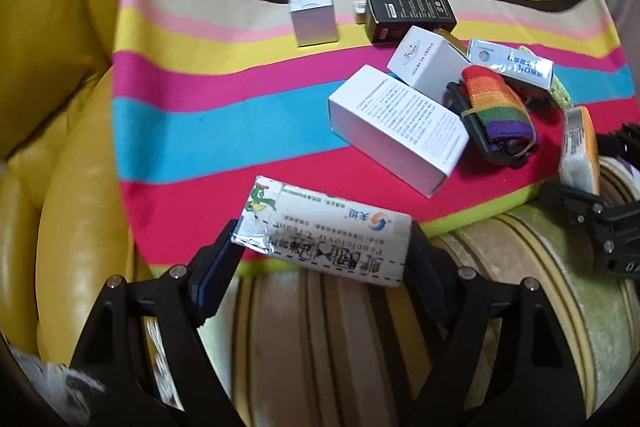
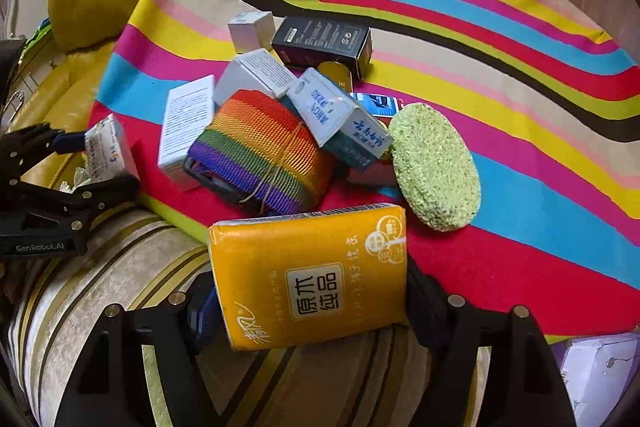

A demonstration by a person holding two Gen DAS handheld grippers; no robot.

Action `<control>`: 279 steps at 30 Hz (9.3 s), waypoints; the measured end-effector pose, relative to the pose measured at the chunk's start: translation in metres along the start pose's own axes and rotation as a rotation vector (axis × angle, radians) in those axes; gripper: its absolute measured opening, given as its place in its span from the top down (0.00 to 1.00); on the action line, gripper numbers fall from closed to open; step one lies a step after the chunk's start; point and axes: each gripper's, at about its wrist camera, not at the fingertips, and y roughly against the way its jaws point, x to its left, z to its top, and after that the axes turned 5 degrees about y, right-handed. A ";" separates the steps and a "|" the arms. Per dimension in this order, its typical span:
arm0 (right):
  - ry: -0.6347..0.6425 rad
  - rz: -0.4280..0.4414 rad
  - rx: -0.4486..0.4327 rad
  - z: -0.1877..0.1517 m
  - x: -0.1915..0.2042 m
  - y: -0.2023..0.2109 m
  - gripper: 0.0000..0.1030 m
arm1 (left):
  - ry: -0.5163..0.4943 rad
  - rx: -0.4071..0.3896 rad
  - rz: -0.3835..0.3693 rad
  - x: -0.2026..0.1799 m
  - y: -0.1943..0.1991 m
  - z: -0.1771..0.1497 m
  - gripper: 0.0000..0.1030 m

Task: Organize objects
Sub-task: 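Grasp the white medicine box with the left tool while the right tool grasps the yellow tissue pack, then carry the medicine box and tissue pack into the purple-rimmed box and open both tools, then withdraw both open tools from the box back toward the table, then grasp the paper leaflet with the left tool while the right tool grasps the green sponge, then carry the leaflet and green sponge over the purple-rimmed box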

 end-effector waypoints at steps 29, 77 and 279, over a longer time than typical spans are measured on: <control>-0.220 -0.028 -0.049 -0.051 -0.045 0.055 0.27 | -0.022 -0.088 -0.055 -0.093 0.041 -0.011 0.21; -0.456 -0.173 -0.121 -0.103 -0.096 0.119 0.26 | 0.122 -0.615 0.419 -0.007 0.296 -0.036 0.21; -0.303 -0.085 -0.139 -0.019 -0.108 0.047 0.20 | 0.098 -0.132 -0.140 -0.085 0.028 0.019 0.11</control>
